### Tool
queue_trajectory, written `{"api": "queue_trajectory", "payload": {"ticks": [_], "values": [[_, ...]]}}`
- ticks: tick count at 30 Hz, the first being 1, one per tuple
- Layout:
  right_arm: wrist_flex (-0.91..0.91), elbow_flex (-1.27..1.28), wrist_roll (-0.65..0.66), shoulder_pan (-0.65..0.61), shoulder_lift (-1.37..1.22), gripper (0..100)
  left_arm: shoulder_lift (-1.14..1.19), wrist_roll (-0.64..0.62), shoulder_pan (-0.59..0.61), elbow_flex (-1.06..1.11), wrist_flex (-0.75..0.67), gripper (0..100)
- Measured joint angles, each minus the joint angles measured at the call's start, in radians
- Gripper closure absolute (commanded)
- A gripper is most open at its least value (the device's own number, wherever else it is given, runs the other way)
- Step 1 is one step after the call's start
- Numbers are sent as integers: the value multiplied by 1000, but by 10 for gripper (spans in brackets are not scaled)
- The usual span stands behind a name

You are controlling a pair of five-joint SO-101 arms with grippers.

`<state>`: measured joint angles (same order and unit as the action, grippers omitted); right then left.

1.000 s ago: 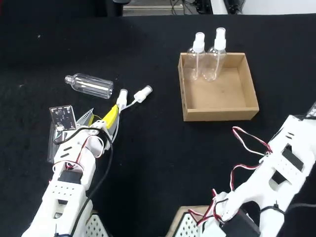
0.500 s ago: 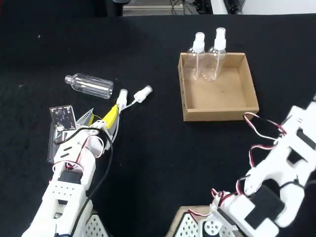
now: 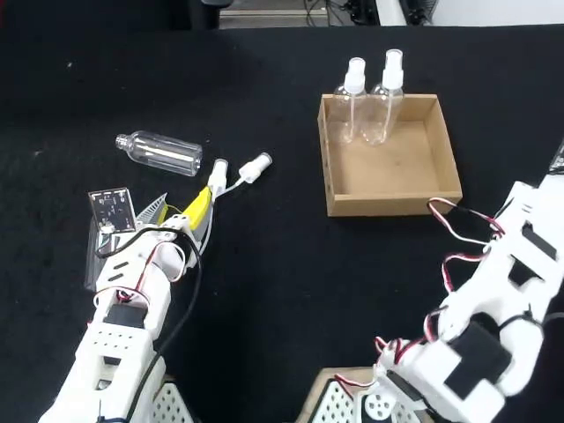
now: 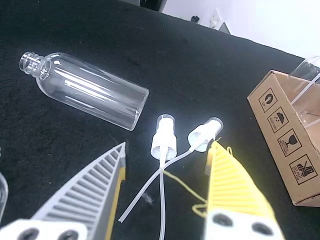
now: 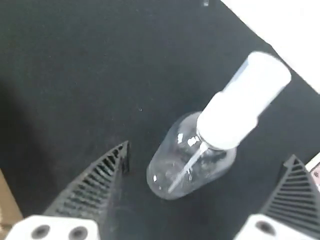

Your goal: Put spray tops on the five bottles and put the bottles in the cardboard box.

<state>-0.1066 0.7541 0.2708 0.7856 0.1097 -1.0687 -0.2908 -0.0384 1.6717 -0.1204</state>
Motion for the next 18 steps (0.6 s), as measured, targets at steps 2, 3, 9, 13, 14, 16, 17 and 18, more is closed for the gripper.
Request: {"api": "queue_trajectory", "payload": {"ticks": [2,3,9,13,14,16,17,18], "values": [[21,-5,0,0,-44,596,0,0,0,0,0,747],[31,-5,0,0,-58,596,0,0,0,0,0,747],[109,-5,0,0,-112,596,0,0,0,0,0,747],[173,-5,0,0,-146,596,0,0,0,0,0,747],[187,-5,0,0,-153,596,0,0,0,0,0,747],[212,-5,0,0,-173,596,0,0,0,0,0,747],[224,-5,0,0,-184,596,0,0,0,0,0,747],[239,-5,0,0,-196,596,0,0,0,0,0,747]]}}
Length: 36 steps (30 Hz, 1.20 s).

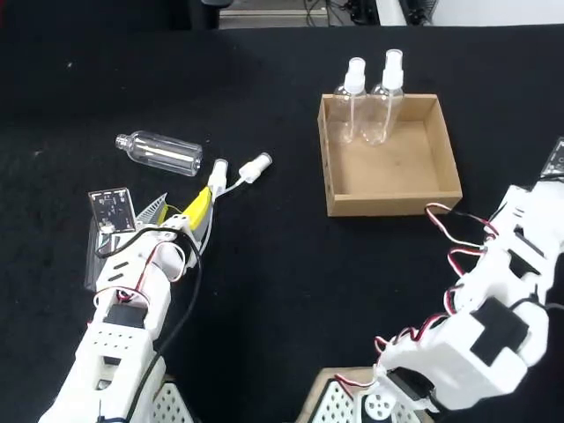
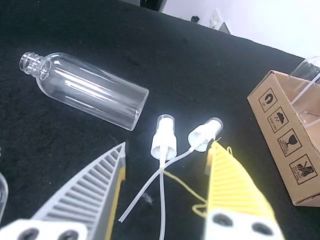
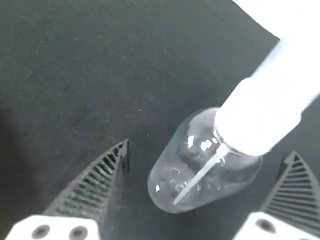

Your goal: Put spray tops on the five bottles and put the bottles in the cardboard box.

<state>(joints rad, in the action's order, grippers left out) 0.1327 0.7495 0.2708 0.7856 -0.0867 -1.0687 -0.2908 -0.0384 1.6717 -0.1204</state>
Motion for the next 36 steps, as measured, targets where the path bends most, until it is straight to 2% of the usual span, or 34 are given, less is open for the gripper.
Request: {"api": "queue_trajectory", "payload": {"ticks": [36], "values": [[77,-20,0,0,-34,596,0,0,0,0,0,747]]}}
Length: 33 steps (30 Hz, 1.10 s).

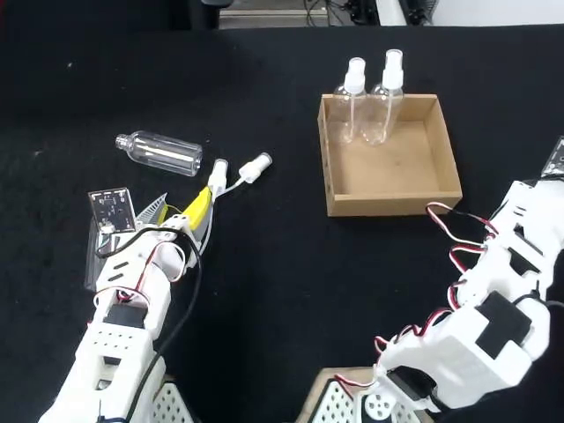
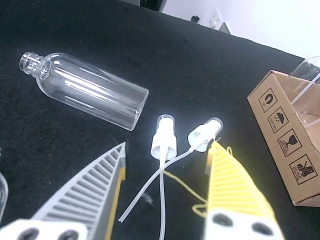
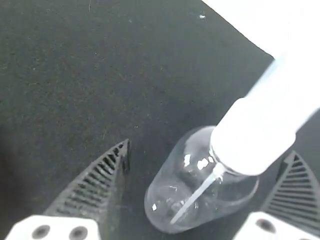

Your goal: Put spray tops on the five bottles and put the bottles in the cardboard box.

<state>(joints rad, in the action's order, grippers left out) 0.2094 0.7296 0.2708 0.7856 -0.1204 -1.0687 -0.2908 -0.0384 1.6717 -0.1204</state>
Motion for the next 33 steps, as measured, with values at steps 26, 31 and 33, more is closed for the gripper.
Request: {"api": "queue_trajectory", "payload": {"ticks": [26,31,33], "values": [[0,-55,0,0,-84,596,0,0,0,0,0,747],[0,-55,0,0,-83,596,0,0,0,0,0,747],[0,-55,0,0,-83,596,0,0,0,0,0,747]]}}
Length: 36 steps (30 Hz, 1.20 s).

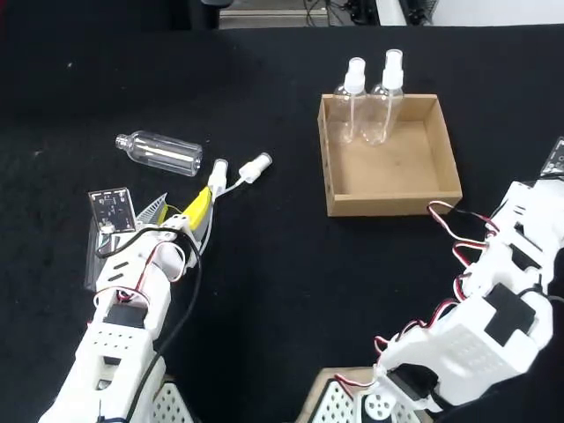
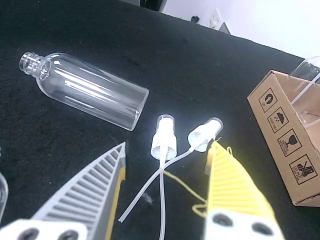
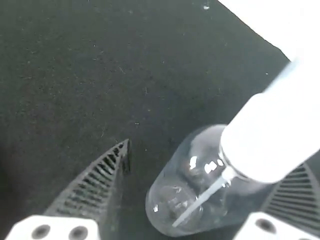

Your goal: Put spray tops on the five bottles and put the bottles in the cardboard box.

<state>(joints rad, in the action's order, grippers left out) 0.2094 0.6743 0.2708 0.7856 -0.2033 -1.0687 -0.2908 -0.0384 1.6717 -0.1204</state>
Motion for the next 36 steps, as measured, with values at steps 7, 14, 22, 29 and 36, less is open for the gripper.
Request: {"api": "queue_trajectory", "payload": {"ticks": [7,14,22,29,36], "values": [[0,0,0,0,0,721,0,0,0,0,0,747],[2,0,2,3,0,975,0,0,0,0,0,747],[2,37,-91,31,120,987,0,0,0,0,0,747],[2,195,-97,32,371,986,0,0,0,0,0,747],[2,279,-97,-97,606,987,0,0,0,0,0,747]]}}
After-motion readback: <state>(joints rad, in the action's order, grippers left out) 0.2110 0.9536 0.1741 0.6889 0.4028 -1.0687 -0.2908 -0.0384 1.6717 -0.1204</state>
